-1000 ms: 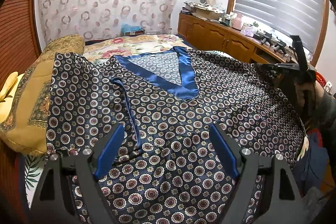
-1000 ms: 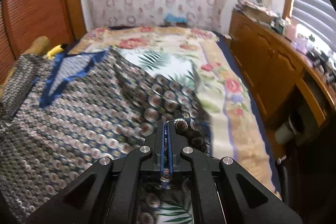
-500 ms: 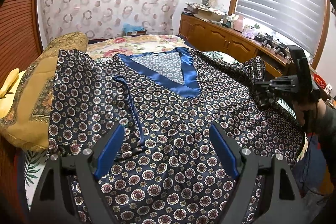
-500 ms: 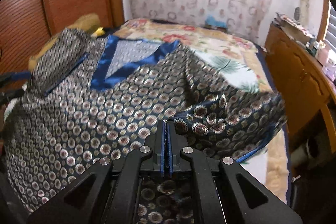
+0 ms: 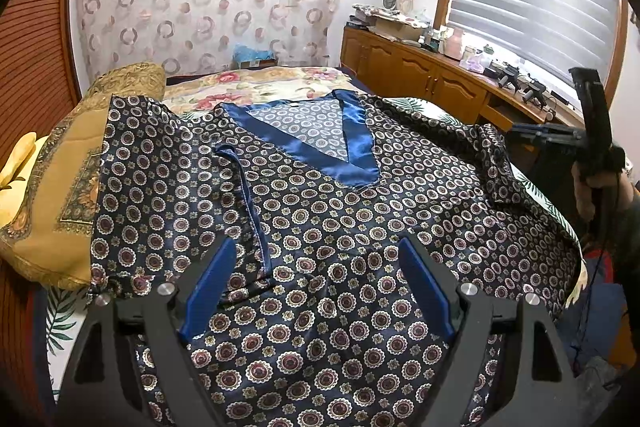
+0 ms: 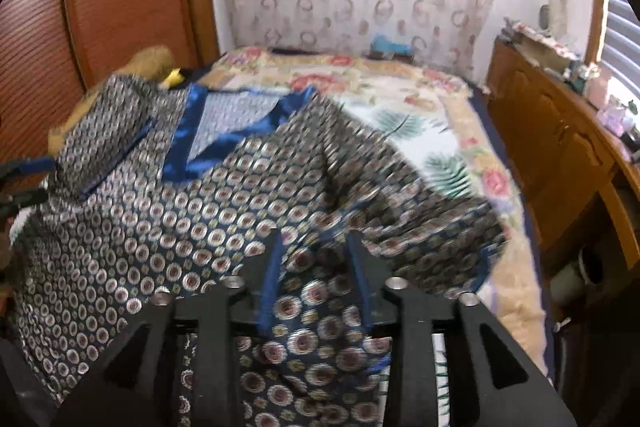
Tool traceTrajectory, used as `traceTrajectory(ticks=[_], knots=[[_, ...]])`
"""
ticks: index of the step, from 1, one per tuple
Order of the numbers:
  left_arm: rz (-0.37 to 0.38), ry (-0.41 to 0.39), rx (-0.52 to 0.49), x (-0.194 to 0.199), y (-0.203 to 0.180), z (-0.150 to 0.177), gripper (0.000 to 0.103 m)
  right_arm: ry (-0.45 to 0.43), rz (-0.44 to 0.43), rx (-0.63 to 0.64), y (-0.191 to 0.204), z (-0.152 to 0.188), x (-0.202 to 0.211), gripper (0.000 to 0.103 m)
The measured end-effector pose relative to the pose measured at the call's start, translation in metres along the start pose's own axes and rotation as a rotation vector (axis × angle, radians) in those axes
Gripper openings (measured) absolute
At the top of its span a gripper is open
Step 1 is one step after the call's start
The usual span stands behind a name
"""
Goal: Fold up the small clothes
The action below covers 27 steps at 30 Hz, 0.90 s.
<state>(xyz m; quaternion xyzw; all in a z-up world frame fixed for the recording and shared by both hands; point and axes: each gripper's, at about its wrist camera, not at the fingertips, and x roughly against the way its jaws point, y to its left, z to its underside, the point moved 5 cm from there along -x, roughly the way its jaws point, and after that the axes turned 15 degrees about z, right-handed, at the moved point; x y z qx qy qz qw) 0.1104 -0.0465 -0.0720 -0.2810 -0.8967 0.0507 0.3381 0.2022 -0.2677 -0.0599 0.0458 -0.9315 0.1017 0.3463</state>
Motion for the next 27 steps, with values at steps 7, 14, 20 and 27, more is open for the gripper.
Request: traceTrajectory(ticks=[7, 14, 20, 27], knots=[[0.000, 0.001, 0.000, -0.001, 0.000, 0.000, 0.084, 0.060, 0.120, -0.048, -0.046, 0.004, -0.027, 0.042], [-0.001, 0.005, 0.005, -0.003, 0.000, 0.001, 0.084, 0.177, 0.227, -0.120, -0.080, 0.031, -0.069, 0.046], [0.003, 0.009, 0.004, -0.005, -0.002, 0.003, 0.084, 0.220, 0.223, -0.144, -0.092, 0.035, -0.087, 0.049], [0.004, 0.008, 0.009, -0.003, 0.000, 0.004, 0.084, 0.192, 0.201, -0.105, -0.087, 0.035, -0.084, 0.009]])
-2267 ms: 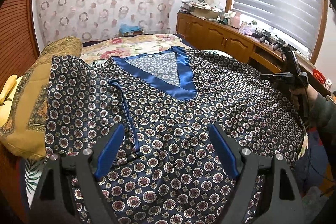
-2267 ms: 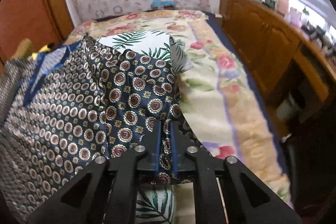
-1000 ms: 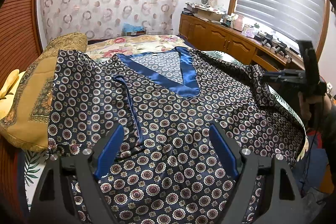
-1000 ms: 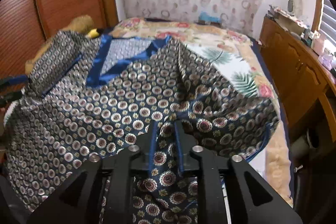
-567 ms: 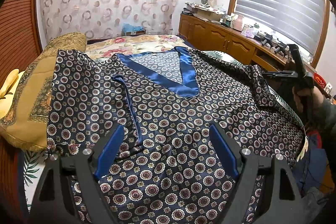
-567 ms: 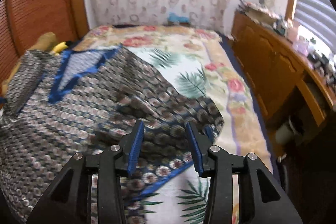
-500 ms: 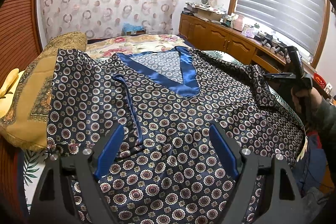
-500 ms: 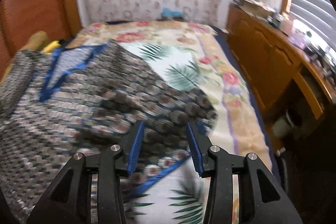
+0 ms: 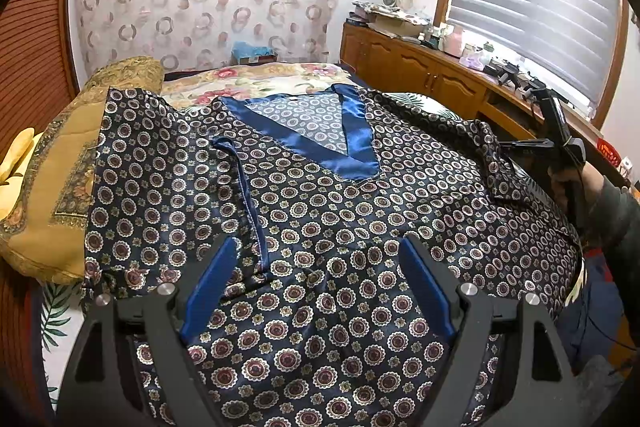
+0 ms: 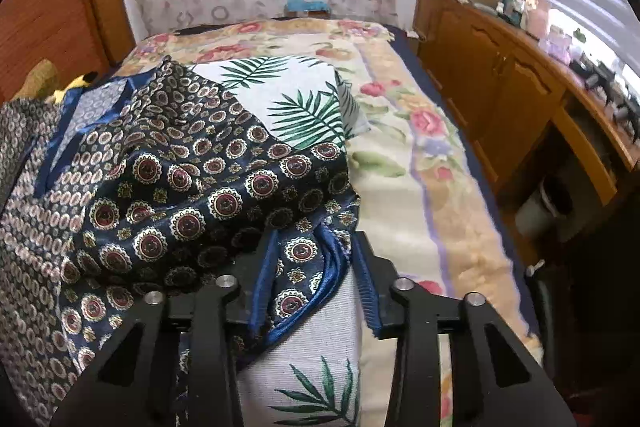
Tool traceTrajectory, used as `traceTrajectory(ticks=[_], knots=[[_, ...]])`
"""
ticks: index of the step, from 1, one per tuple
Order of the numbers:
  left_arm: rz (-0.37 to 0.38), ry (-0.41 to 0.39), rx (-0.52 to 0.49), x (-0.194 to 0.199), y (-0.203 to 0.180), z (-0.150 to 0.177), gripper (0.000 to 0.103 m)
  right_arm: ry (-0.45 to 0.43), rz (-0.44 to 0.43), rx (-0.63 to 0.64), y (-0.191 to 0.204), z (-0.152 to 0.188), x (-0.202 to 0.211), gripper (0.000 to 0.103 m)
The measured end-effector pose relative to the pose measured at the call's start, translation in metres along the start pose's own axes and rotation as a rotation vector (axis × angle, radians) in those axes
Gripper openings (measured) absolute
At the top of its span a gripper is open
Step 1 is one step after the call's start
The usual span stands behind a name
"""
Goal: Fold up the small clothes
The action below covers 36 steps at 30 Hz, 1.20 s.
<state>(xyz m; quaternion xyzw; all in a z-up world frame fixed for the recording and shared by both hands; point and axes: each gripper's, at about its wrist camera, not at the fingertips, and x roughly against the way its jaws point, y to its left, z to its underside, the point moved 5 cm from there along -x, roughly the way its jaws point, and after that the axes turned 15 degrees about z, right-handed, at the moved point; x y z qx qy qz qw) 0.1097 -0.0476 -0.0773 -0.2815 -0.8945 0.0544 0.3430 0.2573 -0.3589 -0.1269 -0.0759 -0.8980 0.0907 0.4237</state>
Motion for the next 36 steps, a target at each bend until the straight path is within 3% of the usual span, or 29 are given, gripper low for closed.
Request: traceTrajectory(ticks=[1, 5, 10, 17, 26, 29, 31, 36], knots=[[0.000, -0.001, 0.002, 0.000, 0.000, 0.000, 0.084, 0.004, -0.015, 0.003, 0.000, 0.000, 0.000, 0.003], [0.000, -0.003, 0.007, 0.001, 0.001, 0.000, 0.084, -0.015, -0.031, 0.017, 0.002, -0.001, 0.006, 0.003], [-0.002, -0.003, 0.005, 0.002, 0.002, 0.000, 0.084, -0.103, -0.112, 0.029, 0.024, -0.025, 0.040, 0.003], [-0.007, -0.012, 0.017, 0.008, 0.007, 0.003, 0.084, -0.237, -0.258, 0.143, 0.110, -0.076, 0.101, 0.002], [-0.011, -0.023, 0.045, 0.015, 0.019, 0.008, 0.084, -0.255, -0.431, 0.256, 0.210, -0.103, 0.136, 0.003], [-0.011, -0.026, 0.048, 0.017, 0.020, 0.009, 0.084, -0.255, -0.401, 0.287, 0.219, -0.102, 0.135, 0.011], [-0.010, -0.029, 0.049, 0.017, 0.020, 0.009, 0.084, -0.251, -0.371, 0.277, 0.213, -0.101, 0.130, 0.036], [-0.008, -0.027, 0.047, 0.016, 0.020, 0.008, 0.084, -0.229, -0.247, 0.230, 0.172, -0.103, 0.098, 0.041]])
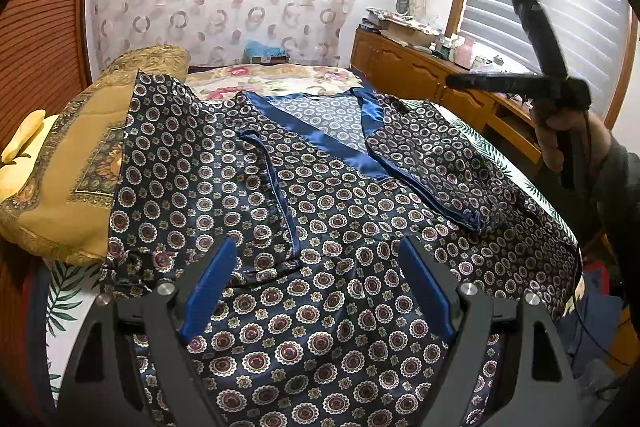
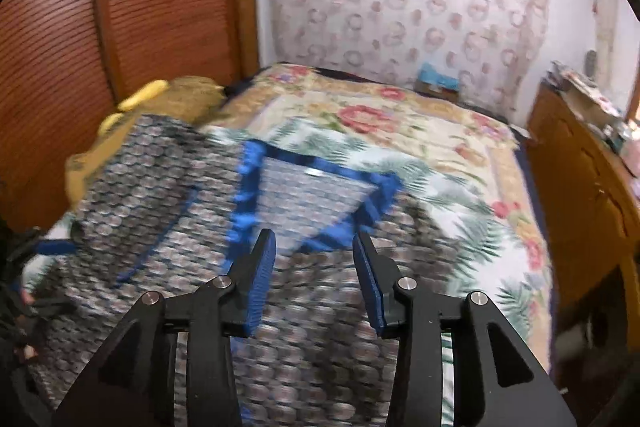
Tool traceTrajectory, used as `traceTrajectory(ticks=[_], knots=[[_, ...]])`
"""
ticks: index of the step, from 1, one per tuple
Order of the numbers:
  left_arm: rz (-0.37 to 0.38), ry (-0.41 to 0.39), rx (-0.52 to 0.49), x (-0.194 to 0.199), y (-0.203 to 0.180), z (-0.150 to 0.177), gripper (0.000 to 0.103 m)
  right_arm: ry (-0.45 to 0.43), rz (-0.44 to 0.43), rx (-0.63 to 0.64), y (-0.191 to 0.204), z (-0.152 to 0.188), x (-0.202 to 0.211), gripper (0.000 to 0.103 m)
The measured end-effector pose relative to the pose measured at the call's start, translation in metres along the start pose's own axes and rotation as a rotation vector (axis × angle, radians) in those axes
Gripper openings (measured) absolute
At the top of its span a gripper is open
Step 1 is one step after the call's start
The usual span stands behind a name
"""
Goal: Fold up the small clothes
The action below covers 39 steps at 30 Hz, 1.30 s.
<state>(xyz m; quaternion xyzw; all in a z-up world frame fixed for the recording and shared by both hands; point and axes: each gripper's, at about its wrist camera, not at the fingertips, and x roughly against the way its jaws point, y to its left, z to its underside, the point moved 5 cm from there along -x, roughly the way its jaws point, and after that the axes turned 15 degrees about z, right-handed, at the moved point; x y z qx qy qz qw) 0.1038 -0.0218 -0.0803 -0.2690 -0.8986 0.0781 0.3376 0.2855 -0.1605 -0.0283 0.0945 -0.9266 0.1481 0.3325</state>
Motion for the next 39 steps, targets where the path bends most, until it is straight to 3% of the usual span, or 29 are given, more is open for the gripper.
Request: traceTrajectory(ticks=[3, 8, 12, 18, 21, 22, 25, 29, 32, 35, 36, 39], knots=[[0.000, 0.004, -0.001, -0.002, 0.000, 0.000, 0.084, 0.058, 0.055, -0.029, -0.030, 0.019, -0.018, 0.042], [0.000, 0.012, -0.005, -0.005, -0.002, 0.000, 0.084, 0.160, 0.059, -0.084, -0.053, 0.051, -0.049, 0.042], [-0.003, 0.018, -0.012, -0.006, -0.003, 0.000, 0.084, 0.195, 0.003, -0.143, -0.052, 0.062, -0.058, 0.042], [-0.004, 0.013, -0.003, -0.005, 0.000, 0.000, 0.084, 0.246, -0.015, -0.107, -0.036, 0.072, -0.063, 0.040], [-0.006, 0.014, -0.003, -0.004, 0.002, 0.001, 0.084, 0.255, -0.036, -0.059, -0.030, 0.075, -0.063, 0.007], [-0.005, 0.014, -0.002, -0.004, 0.002, 0.001, 0.084, 0.244, -0.033, -0.039, -0.030, 0.075, -0.061, 0.003], [-0.007, 0.013, 0.001, -0.003, 0.004, 0.002, 0.084, 0.211, 0.010, -0.042, -0.045, 0.067, -0.054, 0.001], [-0.007, 0.011, 0.003, -0.004, 0.005, 0.001, 0.084, 0.170, 0.141, -0.059, -0.088, 0.051, -0.051, 0.001], [-0.008, 0.016, 0.002, -0.005, 0.004, 0.003, 0.084, 0.203, 0.231, -0.082, -0.119, 0.051, -0.063, 0.001], [-0.010, 0.019, 0.003, -0.006, 0.005, 0.003, 0.084, 0.211, 0.253, -0.132, -0.138, 0.054, -0.066, 0.023], [-0.011, 0.019, 0.002, -0.006, 0.005, 0.003, 0.084, 0.211, 0.261, -0.142, -0.143, 0.055, -0.066, 0.036], [-0.021, 0.021, -0.011, -0.007, 0.006, -0.002, 0.084, 0.209, 0.257, -0.182, -0.153, 0.059, -0.065, 0.042]])
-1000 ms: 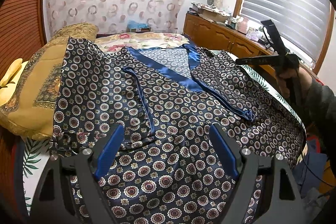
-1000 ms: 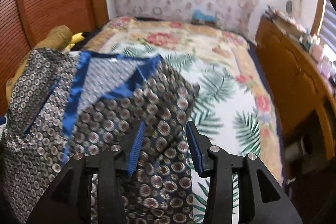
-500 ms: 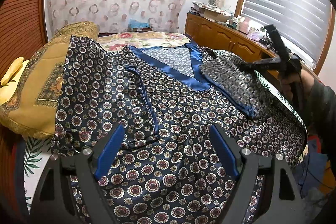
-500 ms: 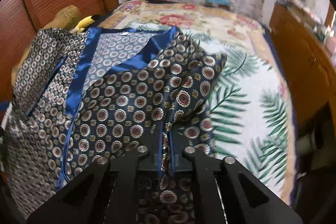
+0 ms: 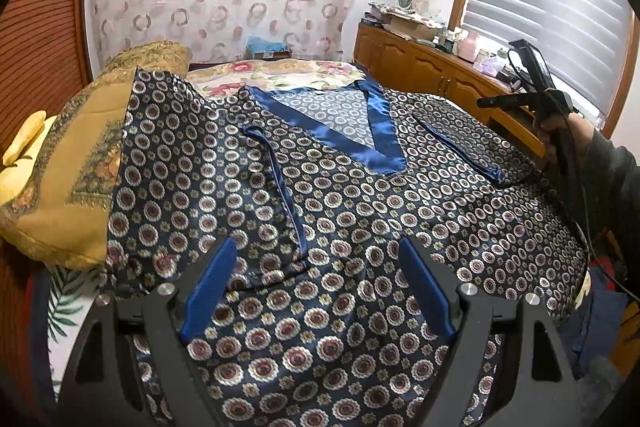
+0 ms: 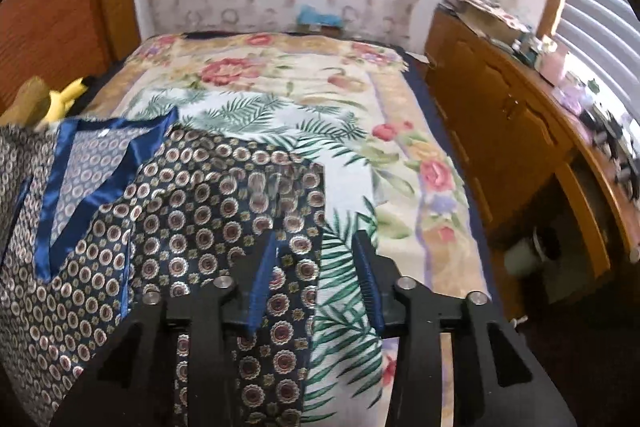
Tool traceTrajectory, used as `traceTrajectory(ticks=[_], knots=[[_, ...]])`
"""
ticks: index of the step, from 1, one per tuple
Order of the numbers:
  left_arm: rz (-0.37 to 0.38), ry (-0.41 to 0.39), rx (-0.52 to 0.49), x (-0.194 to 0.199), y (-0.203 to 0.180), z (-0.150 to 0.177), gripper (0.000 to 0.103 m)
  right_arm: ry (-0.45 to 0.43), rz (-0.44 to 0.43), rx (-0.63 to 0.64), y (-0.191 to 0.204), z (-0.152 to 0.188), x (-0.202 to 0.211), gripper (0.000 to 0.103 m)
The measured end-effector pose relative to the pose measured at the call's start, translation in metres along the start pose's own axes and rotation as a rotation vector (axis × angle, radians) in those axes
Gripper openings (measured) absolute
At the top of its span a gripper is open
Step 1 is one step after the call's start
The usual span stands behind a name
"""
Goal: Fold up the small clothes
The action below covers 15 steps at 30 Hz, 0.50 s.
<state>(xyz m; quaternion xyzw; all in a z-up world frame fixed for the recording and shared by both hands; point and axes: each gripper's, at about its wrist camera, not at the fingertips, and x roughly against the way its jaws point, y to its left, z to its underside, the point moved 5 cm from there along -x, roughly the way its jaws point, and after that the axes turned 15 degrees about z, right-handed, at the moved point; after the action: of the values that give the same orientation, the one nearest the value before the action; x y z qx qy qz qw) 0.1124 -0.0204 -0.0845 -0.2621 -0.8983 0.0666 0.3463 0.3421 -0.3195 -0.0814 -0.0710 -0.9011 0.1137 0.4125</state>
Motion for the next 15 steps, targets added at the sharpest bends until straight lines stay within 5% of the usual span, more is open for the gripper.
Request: traceTrajectory(ticks=[15], knots=[[-0.108, -0.025, 0.021, 0.001, 0.084, -0.059, 0.084, 0.028, -0.119, 0.082, 0.023, 0.020, -0.040, 0.043]])
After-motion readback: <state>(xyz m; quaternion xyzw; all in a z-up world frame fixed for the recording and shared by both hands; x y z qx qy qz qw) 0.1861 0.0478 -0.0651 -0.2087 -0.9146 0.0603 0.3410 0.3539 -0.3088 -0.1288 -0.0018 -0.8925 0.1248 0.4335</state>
